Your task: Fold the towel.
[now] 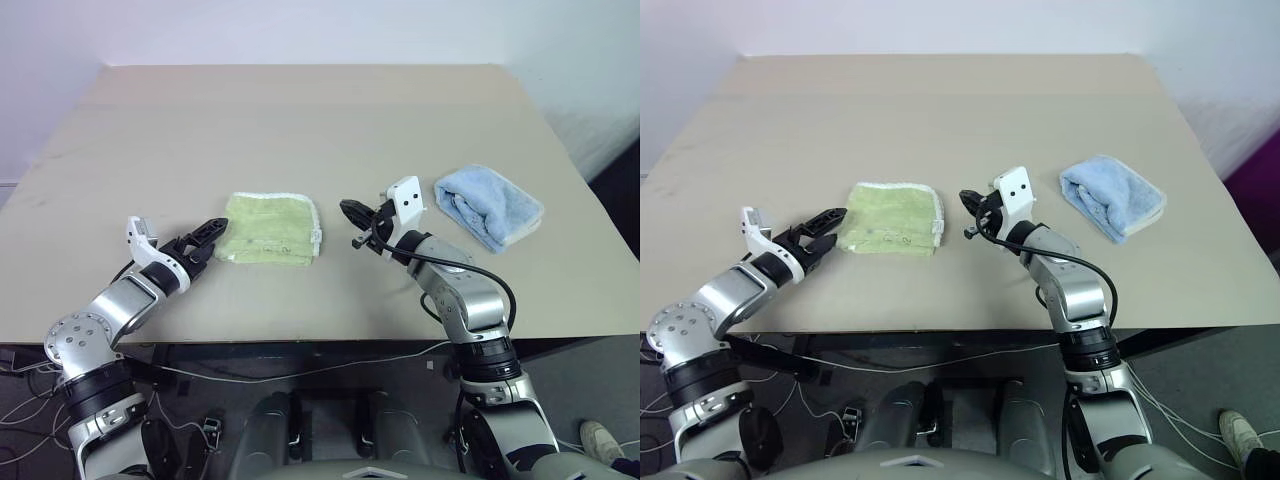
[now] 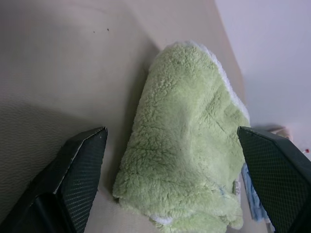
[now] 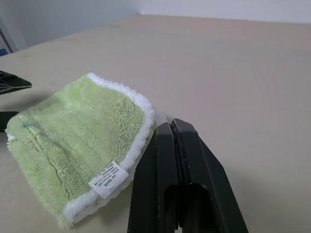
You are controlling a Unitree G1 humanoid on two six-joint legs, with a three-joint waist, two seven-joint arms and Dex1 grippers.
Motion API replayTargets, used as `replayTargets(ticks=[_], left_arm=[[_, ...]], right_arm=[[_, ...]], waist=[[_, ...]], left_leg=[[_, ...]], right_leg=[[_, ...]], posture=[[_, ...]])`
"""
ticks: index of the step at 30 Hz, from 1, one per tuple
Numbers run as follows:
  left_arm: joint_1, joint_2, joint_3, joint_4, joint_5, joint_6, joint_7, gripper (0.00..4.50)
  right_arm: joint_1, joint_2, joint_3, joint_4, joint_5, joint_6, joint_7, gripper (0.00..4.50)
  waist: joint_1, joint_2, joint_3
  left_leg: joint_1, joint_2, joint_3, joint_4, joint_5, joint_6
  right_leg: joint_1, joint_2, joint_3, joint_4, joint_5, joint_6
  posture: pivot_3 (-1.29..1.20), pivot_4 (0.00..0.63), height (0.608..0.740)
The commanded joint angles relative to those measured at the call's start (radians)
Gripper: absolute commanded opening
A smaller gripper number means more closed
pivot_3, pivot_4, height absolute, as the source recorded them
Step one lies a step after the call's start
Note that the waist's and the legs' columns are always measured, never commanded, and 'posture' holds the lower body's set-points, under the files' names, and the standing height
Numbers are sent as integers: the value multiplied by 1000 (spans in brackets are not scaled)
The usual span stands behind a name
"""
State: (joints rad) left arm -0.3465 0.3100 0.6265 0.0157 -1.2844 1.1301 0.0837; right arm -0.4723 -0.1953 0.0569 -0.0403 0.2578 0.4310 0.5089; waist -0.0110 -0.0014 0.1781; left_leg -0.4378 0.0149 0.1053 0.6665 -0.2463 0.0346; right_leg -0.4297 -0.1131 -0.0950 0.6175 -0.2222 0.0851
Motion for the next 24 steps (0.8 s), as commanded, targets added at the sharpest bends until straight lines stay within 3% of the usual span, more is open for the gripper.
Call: replayTargets(ticks=[1, 12, 16, 24], left_arm=[[33, -33, -62, -26, -62, 55, 25, 4488], [77, -87, -99, -33, -186, 32, 117, 4488], [83, -102, -114, -41, -213, 4, 151, 3649], [97, -110, -121, -44, -251, -51, 179, 988]], right_arm=[[3, -4, -14, -58, 15, -4, -7, 0], [10, -8, -17, -68, 15, 2, -18, 0], [8, -9, -18, -68, 16, 2, -21, 0], [7, -10, -21, -71, 18, 3, -26, 0]], waist=[[1, 0, 0], [5, 0, -1], [9, 0, -1], [19, 0, -1]], left_leg=[[0, 0, 0, 0, 0, 0], [3, -1, 0, 0, 0, 0], [3, -1, 0, 0, 0, 1], [3, -1, 0, 0, -1, 1]], right_leg=[[0, 0, 0, 0, 0, 0], [3, -1, 0, 0, 0, 0], [3, -1, 0, 0, 0, 0], [3, -1, 0, 0, 0, 0]], posture=[[0, 150, 740], [0, 150, 740], [0, 150, 740], [0, 150, 740]])
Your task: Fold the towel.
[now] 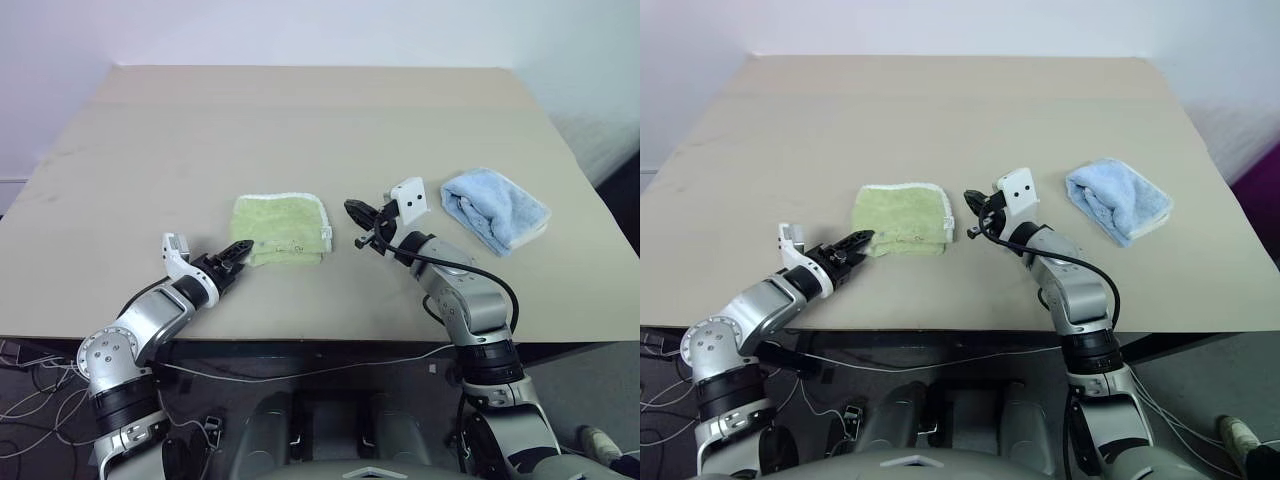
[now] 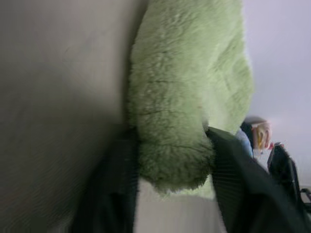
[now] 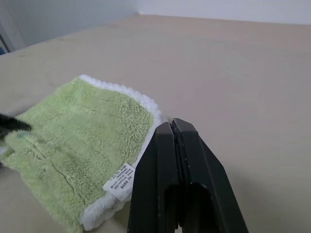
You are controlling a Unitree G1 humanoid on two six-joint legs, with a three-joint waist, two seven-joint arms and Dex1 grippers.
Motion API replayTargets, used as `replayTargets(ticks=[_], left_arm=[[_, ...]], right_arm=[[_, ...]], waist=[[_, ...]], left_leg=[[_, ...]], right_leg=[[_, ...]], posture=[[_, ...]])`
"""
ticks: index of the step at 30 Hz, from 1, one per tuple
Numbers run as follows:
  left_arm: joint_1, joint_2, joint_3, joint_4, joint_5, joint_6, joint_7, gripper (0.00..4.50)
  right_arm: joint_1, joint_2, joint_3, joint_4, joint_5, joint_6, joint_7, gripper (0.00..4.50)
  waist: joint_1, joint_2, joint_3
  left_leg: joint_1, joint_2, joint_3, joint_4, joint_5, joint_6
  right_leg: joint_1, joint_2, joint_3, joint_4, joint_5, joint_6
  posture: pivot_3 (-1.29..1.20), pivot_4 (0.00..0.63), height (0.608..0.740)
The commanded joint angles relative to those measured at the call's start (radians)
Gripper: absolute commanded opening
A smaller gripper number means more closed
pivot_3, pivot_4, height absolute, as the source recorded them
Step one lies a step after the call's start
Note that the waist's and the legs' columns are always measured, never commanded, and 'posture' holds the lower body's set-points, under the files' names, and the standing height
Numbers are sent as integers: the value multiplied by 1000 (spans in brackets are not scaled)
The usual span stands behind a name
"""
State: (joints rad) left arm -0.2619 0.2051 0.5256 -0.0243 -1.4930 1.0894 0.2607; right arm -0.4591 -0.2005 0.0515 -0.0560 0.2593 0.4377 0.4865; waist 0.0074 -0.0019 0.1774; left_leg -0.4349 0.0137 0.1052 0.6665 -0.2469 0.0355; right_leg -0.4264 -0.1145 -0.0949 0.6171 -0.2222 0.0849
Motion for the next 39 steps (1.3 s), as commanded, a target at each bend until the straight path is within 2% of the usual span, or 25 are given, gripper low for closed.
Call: replayTargets(ticks=[1, 3, 9, 15, 19, 23, 28, 30, 33, 39], left_arm=[[14, -2, -23, -4, -47, -16, 3, 683], [19, 3, -30, -5, -57, -26, 5, 36], [21, 4, -42, -13, -93, -73, 16, 12], [-116, 64, -12, 61, -44, -174, 4, 12], [-269, 137, 3, 182, 18, -239, -32, 12], [-424, 255, 24, 392, 147, -323, -122, 12], [-503, 438, 105, 655, 312, -507, -267, 12], [-473, 486, 151, 708, 351, -570, -308, 12], [-406, 503, 231, 733, 364, -619, -336, 12], [-165, 385, 337, 519, 332, -586, -278, 12]], right_arm=[[-6, -5, -16, -57, 17, -2, -5, 0], [-4, -4, -16, -60, 18, 0, -7, 0], [-2, -6, -16, -68, 20, 5, -9, 0], [-10, -14, -18, -75, 20, 11, -6, 0], [-21, -13, -14, -66, 20, 6, -5, 0], [-29, -7, -8, -62, 16, 0, -6, 0], [-12, -5, -11, -76, 13, -1, -17, 0], [5, -5, -14, -88, 13, 1, -23, 0], [22, -7, -16, -100, 15, 3, -29, 0], [30, -10, -9, -101, 18, 8, -25, 0]], waist=[[1, 0, 0], [1, 0, 0], [3, 0, 0], [4, 0, 0], [3, -1, 0], [-1, -1, 0], [-29, -1, 1], [-31, -1, 1], [-28, -1, 1], [-18, -4, 1]], left_leg=[[0, 0, 0, 0, 0, 0], [0, 0, 0, 0, 0, 0], [1, 0, 0, 0, 0, 0], [1, 0, 0, 0, 0, 0], [0, 1, 0, 0, 0, 0], [0, 1, 1, 0, 0, 0], [0, 1, 2, -2, 0, 0], [0, 1, 3, -3, 0, 0], [0, 2, 3, -4, 0, -1], [0, 1, 1, -4, -1, -2]], right_leg=[[0, 0, 0, 0, 0, 0], [0, 0, 0, 0, 0, 0], [0, 0, 0, 0, 0, 0], [0, 0, 0, 0, 0, 0], [0, 1, 0, 0, 0, 0], [-1, 2, 0, 0, 0, 0], [-1, 2, 0, -1, 0, 0], [-2, 3, 0, -2, 0, 0], [-2, 2, 0, -3, 0, 0], [-2, 0, 0, -2, 0, 0]], posture=[[0, 150, 740], [0, 150, 740], [0, 150, 740], [0, 150, 740], [0, 150, 740], [0, 150, 740], [0, 150, 740], [0, 150, 740], [0, 150, 740], [0, 150, 740]])
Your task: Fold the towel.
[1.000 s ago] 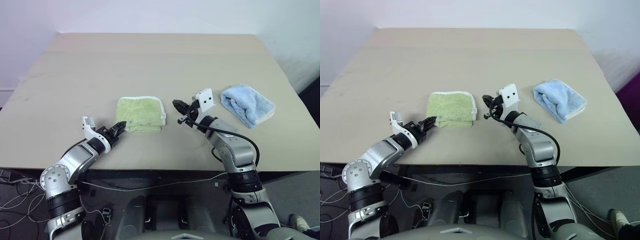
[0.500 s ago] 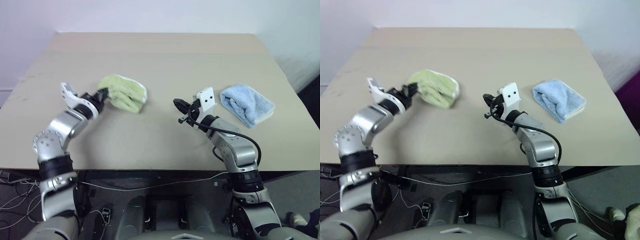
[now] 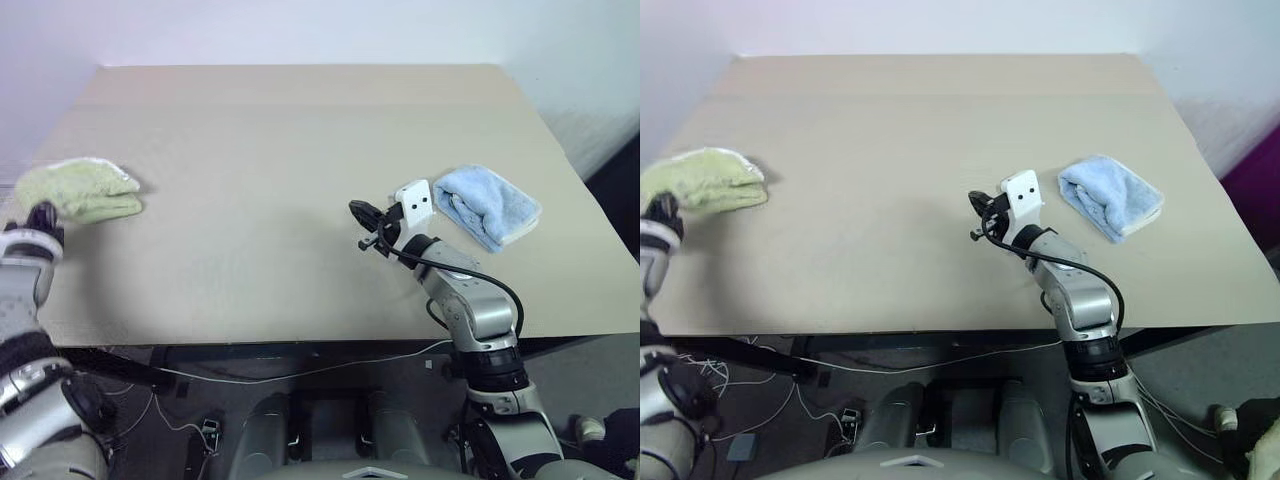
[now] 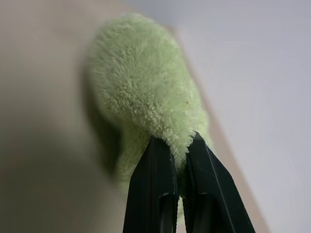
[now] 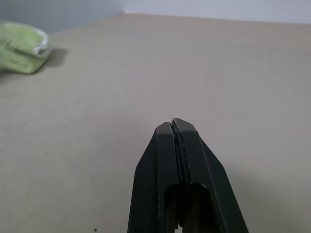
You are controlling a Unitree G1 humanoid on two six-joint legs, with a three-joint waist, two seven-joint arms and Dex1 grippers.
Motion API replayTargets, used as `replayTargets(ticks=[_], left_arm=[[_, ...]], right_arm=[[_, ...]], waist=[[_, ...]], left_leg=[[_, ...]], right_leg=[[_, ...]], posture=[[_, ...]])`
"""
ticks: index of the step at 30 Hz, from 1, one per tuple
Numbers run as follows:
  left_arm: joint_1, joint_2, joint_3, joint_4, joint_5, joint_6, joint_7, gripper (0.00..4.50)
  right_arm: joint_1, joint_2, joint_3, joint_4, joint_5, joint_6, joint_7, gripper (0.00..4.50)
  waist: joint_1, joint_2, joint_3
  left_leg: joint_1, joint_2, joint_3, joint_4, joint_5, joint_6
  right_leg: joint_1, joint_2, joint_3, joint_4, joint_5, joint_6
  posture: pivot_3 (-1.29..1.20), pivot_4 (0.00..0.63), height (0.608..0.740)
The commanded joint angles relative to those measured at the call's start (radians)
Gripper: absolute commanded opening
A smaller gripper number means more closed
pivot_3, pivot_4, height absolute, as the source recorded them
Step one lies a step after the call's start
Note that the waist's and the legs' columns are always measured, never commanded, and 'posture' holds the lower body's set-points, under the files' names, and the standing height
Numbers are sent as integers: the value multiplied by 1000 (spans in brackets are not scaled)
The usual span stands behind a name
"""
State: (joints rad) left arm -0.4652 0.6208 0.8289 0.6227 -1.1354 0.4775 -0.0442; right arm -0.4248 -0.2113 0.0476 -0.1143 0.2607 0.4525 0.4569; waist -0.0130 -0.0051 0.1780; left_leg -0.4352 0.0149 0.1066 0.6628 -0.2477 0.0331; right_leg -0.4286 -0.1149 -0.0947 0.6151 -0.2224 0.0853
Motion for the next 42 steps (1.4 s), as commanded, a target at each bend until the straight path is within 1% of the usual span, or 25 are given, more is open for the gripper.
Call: replayTargets(ticks=[1, 3, 4, 5, 10, 14, 16, 21, 25, 26, 28, 29, 30, 31, 33, 34, 36, 39, 42], left_arm=[[67, -61, 45, -172, -40, 38, 45, 12], [111, -113, 62, -243, -65, 54, 80, 12], [127, -134, 68, -271, -75, 59, 96, 569], [143, -156, 76, -299, -89, 62, 111, 842], [191, -229, 103, -417, -148, 65, 168, 2529], [218, -245, 99, -475, -181, 71, 196, 3933], [227, -251, 96, -502, -202, 74, 210, 4491], [237, -304, 9, -649, -271, 134, 295, 4491], [213, -361, -108, -763, -315, 171, 360, 4491], [197, -378, -163, -796, -312, 188, 376, 4491], [150, -387, -290, -843, -251, 221, 372, 4491], [129, -380, -339, -846, -218, 237, 365, 4491], [116, -367, -360, -838, -204, 244, 356, 4491], [100, -334, -409, -831, -140, 254, 326, 4491], [63, -205, -601, -816, 108, 236, 182, 4491], [52, -164, -661, -805, 189, 223, 129, 4491], [41, -64, -812, -744, 414, 101, -15, 4491], [32, 0, -919, -629, 640, -88, -161, 4491], [34, -11, -913, -515, 729, -228, -253, 4491]], right_arm=[[-8, 0, -2, -37, 17, -7, 10, 0], [-18, 0, 3, -25, 17, -8, 19, 0], [-23, 1, 5, -18, 17, -9, 24, 0], [-28, 1, 8, -11, 16, -9, 29, 0], [-41, 9, 24, 14, 12, -12, 51, 0], [-48, 18, 33, 25, 12, -12, 57, 0], [-49, 22, 37, 28, 10, -12, 59, 0], [-55, 29, 42, 33, 8, -12, 60, 0], [-69, 36, 39, 40, 8, -16, 56, 0], [-69, 36, 35, 41, 8, -18, 56, 0], [-71, 37, 26, 45, 8, -22, 51, 0], [-71, 39, 24, 48, 7, -24, 47, 0], [-75, 46, 28, 51, 3, -25, 40, 0], [-76, 51, 30, 53, 0, -28, 35, 0], [-76, 58, 24, 51, 0, -32, 20, 0], [-76, 61, 22, 51, 0, -34, 13, 0], [-71, 62, 5, 52, 0, -43, -6, 0], [-62, 58, -30, 58, -1, -60, -40, 0], [-55, 58, -55, 69, -5, -76, -72, 0]], waist=[[4, -3, 0], [5, -6, -1], [2, -6, -1], [0, -6, -1], [-3, -6, -1], [-4, -6, -1], [-4, -6, -1], [4, -6, -2], [2, -7, -2], [2, -7, -2], [5, -7, -2], [6, -7, -2], [5, -7, -2], [2, -7, -2], [-4, -6, -1], [-6, -5, -1], [-6, -4, -2], [-4, -4, -2], [-2, -4, -2]], left_leg=[[0, 0, 0, 0, -1, -1], [0, 0, -2, 0, -1, -2], [0, 0, -2, 0, -1, -2], [0, 0, -2, 0, -1, -2], [0, 0, -2, 0, -1, -2], [0, 0, -1, 0, -1, -2], [0, 0, -1, 0, -1, -2], [0, 0, -2, 0, -1, -2], [0, 0, -2, 1, -1, -2], [0, 0, -2, 1, -1, -2], [0, 0, -2, 1, -1, -1], [0, -1, -2, 1, 0, 1], [0, -1, -2, 1, 1, 1], [0, -1, -1, 1, 1, 1], [0, -1, -1, 1, 1, 1], [0, 0, 0, 0, 1, 1], [0, 1, 1, -2, 2, 0], [0, 1, 3, -3, 2, -1], [-3, 1, 3, -3, 0, -4]], right_leg=[[0, -1, 0, 0, 0, 0], [0, -3, -1, 0, 0, 0], [0, -4, -1, 0, 0, 0], [0, -4, -1, 0, 0, -1], [0, -3, 0, 0, 0, -1], [0, -3, 0, 0, 0, -1], [0, -3, 0, 0, 0, -1], [0, -4, -1, 0, 0, -1], [1, -3, -1, 0, 1, -1], [0, -3, -1, 0, 1, -1], [1, -3, -1, 0, 1, -1], [1, -2, -1, 0, 1, -1], [1, -1, -1, 0, 1, -1], [1, -1, -1, 0, 1, -1], [1, 1, -1, 0, 1, -1], [0, 3, -1, 0, 0, -1], [-1, 4, 0, 0, 0, -1], [-3, 4, 1, 0, 0, -2], [-6, 3, 1, 0, 0, -2]], posture=[[0, 150, 740], [0, 150, 740], [0, 150, 740], [0, 150, 740], [0, 150, 740], [0, 150, 740], [0, 150, 740], [0, 150, 740], [0, 150, 740], [0, 150, 740], [0, 150, 740], [0, 150, 740], [0, 150, 740], [0, 150, 740], [0, 150, 740], [0, 150, 740], [0, 150, 740], [0, 150, 740], [0, 150, 740]])
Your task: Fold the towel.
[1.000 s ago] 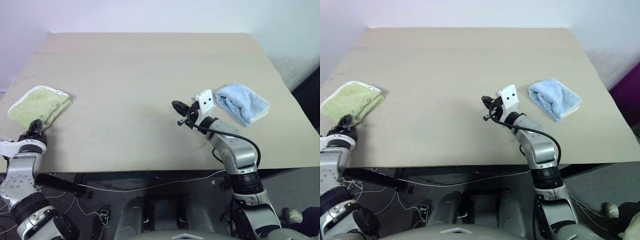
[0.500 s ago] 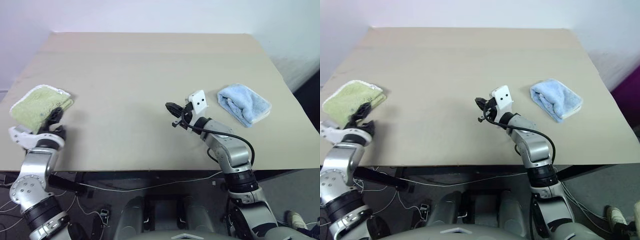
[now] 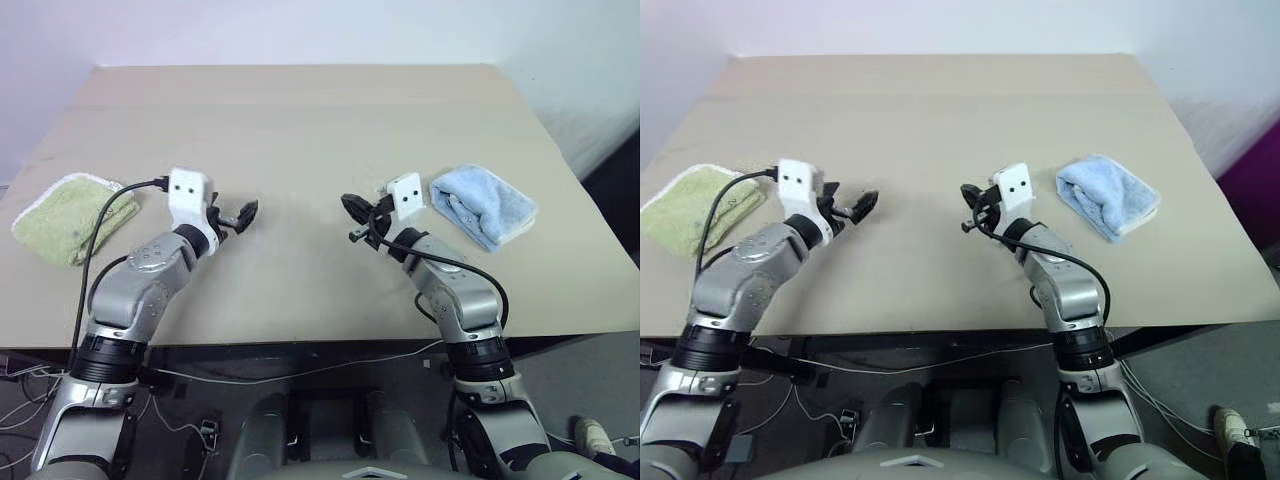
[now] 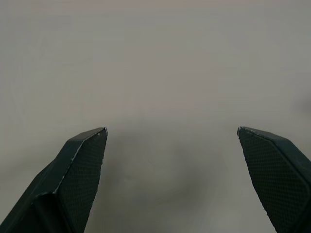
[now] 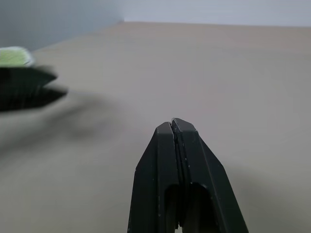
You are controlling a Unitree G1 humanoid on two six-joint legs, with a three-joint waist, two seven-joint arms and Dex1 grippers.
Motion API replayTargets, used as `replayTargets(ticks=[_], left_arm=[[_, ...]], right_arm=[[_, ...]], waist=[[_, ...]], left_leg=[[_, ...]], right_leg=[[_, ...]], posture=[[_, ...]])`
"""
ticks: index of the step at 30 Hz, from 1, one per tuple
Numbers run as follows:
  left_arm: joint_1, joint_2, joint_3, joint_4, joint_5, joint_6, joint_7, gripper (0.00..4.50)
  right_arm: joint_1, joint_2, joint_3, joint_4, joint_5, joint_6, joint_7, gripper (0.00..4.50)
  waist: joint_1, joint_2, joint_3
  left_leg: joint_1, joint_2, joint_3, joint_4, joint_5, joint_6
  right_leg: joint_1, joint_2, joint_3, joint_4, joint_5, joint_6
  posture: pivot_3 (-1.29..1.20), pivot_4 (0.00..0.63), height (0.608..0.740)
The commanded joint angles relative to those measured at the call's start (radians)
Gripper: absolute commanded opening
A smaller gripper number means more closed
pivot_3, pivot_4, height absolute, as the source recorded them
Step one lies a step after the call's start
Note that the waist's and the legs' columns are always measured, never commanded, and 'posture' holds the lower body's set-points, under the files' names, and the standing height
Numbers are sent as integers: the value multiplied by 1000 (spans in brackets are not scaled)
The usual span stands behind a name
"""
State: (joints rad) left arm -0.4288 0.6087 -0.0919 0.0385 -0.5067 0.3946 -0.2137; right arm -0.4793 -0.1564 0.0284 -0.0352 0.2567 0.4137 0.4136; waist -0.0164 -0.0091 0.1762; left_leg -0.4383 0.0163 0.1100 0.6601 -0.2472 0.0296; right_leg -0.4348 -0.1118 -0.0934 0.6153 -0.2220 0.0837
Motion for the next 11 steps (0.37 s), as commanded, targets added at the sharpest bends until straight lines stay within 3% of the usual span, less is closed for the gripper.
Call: replayTargets(ticks=[1, 11], left_arm=[[2, -11, 17, 95, 113, -172, -105, 4491], [24, -75, 81, 198, 205, -256, -187, 4491]], right_arm=[[6, 0, -43, -6, -1, -43, -34, 0], [46, -24, -29, 0, -46, -92, -48, 0]], waist=[[2, 0, 0], [2, 0, 0]], left_leg=[[-3, 0, 0, 0, 0, 0], [-5, 0, 0, 2, 2, 3]], right_leg=[[-3, 0, 0, 0, 0, 0], [-5, -1, 0, 2, 0, 0]], posture=[[0, 150, 740], [0, 150, 740]])
